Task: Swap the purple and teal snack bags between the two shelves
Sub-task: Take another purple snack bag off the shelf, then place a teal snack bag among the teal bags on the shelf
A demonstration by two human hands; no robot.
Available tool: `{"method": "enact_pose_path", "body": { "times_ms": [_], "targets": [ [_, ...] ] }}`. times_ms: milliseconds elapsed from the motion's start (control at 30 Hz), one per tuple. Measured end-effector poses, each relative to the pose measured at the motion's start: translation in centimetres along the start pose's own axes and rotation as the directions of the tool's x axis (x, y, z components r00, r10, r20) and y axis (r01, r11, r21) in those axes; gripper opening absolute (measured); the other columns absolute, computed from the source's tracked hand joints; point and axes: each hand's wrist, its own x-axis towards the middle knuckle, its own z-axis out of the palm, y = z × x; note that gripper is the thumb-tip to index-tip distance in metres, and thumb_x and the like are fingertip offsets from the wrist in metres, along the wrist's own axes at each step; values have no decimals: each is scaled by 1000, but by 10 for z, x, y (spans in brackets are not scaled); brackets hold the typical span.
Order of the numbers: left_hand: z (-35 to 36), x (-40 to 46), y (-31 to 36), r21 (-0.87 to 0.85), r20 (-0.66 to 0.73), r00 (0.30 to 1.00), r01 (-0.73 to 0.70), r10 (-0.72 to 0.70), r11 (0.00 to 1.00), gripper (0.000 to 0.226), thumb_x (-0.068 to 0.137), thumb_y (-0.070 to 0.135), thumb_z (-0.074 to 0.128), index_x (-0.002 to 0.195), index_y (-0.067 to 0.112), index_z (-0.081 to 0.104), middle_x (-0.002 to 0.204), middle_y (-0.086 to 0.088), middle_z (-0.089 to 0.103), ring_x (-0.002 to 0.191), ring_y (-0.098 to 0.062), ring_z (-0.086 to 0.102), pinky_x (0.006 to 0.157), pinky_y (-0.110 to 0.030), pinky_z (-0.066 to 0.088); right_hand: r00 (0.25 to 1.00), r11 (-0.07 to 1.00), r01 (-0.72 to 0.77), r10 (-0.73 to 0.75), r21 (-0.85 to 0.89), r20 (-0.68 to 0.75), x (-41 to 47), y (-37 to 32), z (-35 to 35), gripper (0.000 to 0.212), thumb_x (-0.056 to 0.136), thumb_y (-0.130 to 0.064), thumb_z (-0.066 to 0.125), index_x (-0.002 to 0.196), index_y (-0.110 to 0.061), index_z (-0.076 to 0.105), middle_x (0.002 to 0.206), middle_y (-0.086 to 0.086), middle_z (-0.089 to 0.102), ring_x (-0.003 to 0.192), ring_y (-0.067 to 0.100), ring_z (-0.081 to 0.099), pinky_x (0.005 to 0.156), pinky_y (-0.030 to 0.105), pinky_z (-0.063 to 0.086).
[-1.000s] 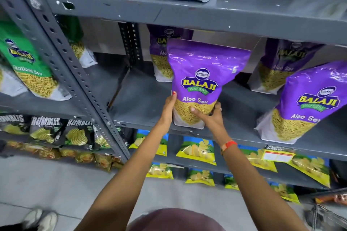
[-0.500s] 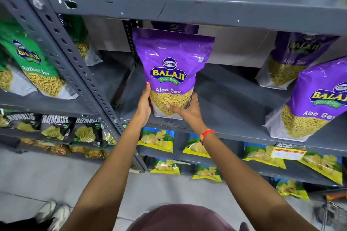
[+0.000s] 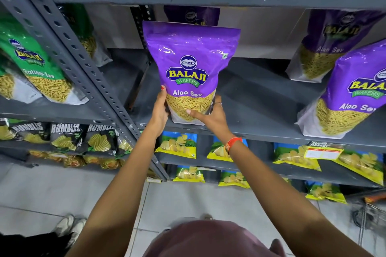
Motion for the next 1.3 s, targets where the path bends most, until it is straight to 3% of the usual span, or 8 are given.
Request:
{"method": "enact_pose_path", "body": {
  "times_ms": [200, 333, 533, 667, 800, 967, 1167, 1300],
  "targets": [
    [12, -26, 10, -33, -275, 948, -176, 160, 984, 48, 91, 33, 47, 130, 7, 38, 118, 2, 58, 98, 1, 60, 77, -14, 49, 995, 999, 38, -38, 0, -93, -26, -1, -21, 99, 59, -31, 88, 139, -15, 32, 143, 9, 42, 131, 22, 43, 102, 34, 41],
    [36, -62, 17, -1, -435, 773, -514, 463, 858, 58, 81, 27, 56, 131, 5, 37, 139, -12, 42, 126, -3, 44, 99, -15, 39, 983, 990, 102, -86, 100, -160, -51, -8, -39, 75, 68, -18, 83, 129, -23, 41, 127, 1, 50, 119, 17, 50, 92, 32, 47],
    [103, -102, 26, 78, -278, 642, -727, 715, 683, 50, 81, 25, 53, 128, 13, 41, 138, -6, 45, 132, -20, 39, 114, -42, 29, 927, 937, 300, -241, 181, -287, -81, -51, -78, 42, 81, -1, 68, 115, -19, 52, 114, 1, 60, 110, 14, 58, 76, 6, 45],
    [155, -123, 45, 11, -125, 562, -824, 818, 567, 42, 85, 31, 52, 125, 20, 48, 130, 23, 52, 125, -12, 46, 101, -36, 42, 824, 865, 477, -380, 153, -421, -102, -95, -129, 34, 81, 4, 66, 107, -17, 56, 108, 6, 64, 101, 7, 61, 77, 7, 46],
    [216, -137, 88, -105, -29, 447, -891, 894, 442, 31, 88, 30, 51, 119, 28, 54, 128, 14, 53, 119, -10, 49, 94, -33, 45, 674, 781, 619, -477, 79, -565, -105, -143, -197, 24, 81, -6, 63, 95, -26, 61, 96, -3, 68, 92, 9, 63, 79, 19, 51],
    [300, -134, 163, -160, 122, 615, -763, 779, 627, 46, 81, 35, 55, 125, 25, 43, 134, 5, 46, 126, -6, 42, 104, -20, 37, 467, 697, 716, -518, -38, -717, -96, -209, -298, 23, 80, -5, 62, 100, -17, 59, 96, 2, 63, 93, 15, 59, 79, 16, 48],
    [380, -107, 206, -81, 418, 806, -426, 419, 901, 65, 87, 48, 44, 142, 25, 19, 148, 6, 31, 133, -13, 33, 116, -43, 22, 774, 896, 440, -414, -62, -480, -72, -245, -372, 82, 77, -29, 75, 141, -12, 25, 139, 3, 42, 132, 23, 39, 106, 33, 38],
    [406, -117, 210, -111, 437, 786, -436, 438, 893, 71, 85, 47, 48, 143, 21, 14, 151, 0, 26, 134, -12, 31, 113, -32, 25, 812, 892, 445, -437, -75, -388, -71, -248, -390, 71, 78, -16, 74, 135, -12, 32, 105, -21, 50, 118, 18, 53, 97, 31, 43]
  ]
}}
